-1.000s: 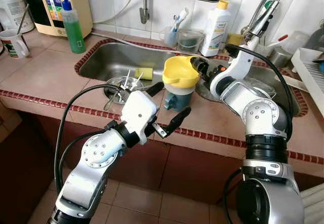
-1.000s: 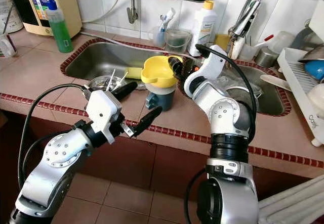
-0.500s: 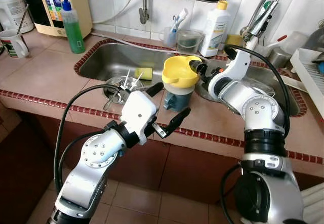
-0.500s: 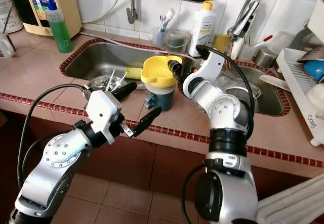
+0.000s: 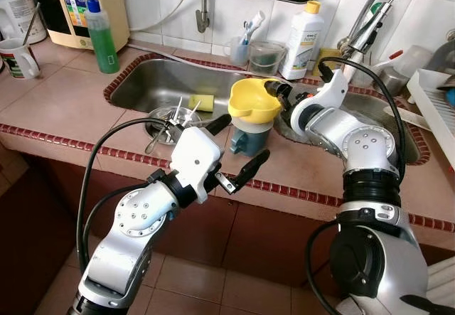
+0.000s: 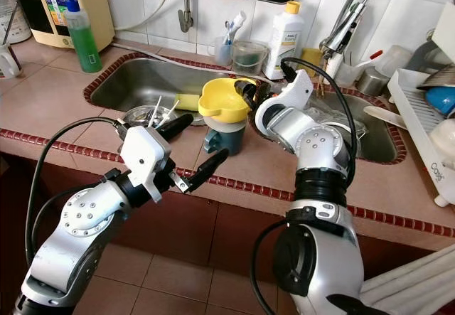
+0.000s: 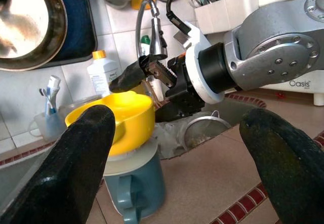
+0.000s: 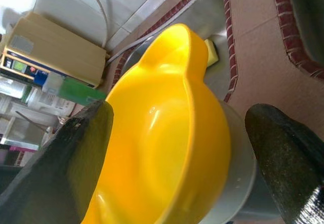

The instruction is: Kitchen organization

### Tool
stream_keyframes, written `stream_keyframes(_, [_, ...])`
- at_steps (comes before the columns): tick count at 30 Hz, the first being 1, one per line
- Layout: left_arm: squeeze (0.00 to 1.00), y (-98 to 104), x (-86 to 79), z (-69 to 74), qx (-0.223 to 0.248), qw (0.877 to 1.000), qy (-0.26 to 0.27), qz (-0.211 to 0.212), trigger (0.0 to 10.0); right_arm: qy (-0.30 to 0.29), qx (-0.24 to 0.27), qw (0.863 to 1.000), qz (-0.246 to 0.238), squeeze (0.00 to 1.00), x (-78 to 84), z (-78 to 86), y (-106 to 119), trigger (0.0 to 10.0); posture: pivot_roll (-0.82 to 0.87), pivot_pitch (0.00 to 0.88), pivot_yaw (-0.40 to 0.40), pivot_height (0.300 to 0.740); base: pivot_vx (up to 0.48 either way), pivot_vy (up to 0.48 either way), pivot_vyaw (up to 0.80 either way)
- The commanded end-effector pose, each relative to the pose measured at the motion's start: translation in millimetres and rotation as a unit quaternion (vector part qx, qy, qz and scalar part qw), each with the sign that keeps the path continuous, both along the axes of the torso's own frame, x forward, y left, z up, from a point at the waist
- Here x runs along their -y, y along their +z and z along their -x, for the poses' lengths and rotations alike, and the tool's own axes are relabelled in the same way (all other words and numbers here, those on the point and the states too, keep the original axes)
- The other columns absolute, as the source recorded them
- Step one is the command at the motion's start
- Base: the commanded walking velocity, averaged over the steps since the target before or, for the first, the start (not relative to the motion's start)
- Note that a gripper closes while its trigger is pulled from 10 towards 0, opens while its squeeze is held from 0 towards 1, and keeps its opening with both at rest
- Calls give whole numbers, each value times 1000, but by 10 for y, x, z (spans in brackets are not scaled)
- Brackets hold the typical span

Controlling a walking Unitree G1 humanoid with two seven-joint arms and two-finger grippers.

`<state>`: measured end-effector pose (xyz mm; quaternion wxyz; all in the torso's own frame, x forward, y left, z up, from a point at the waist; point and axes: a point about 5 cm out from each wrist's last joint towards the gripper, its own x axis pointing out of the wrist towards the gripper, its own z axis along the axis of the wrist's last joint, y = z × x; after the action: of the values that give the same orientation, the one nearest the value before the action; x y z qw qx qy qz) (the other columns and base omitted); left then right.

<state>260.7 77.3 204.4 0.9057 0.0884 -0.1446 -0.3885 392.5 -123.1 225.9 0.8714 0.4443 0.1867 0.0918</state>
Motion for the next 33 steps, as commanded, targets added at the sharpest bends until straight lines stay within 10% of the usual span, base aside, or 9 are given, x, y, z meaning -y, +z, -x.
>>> stream_keyframes(1, [0,33,13,23,5,1000,0,1,10000,0,-2,1000,-5,0,27,-17,63,6627,-41,0,-107,740,0,0,0])
stream_keyframes(9, [0,39,7,24,6,1000,1,2,10000,0,-19,1000,-20,0,43,-20,13,3686,-42,0,-107,740,0,0,0])
stream_keyframes(11, [0,39,6,23,6,1000,2,2,10000,-2,-21,1000,-21,0,51,-18,3,0,-43,0,-106,740,0,0,0])
stream_keyframes(33, [0,51,21,22,9,1000,2,3,10000,-7,-19,999,-25,0,73,-29,18,0,-43,0,-103,740,0,0,0])
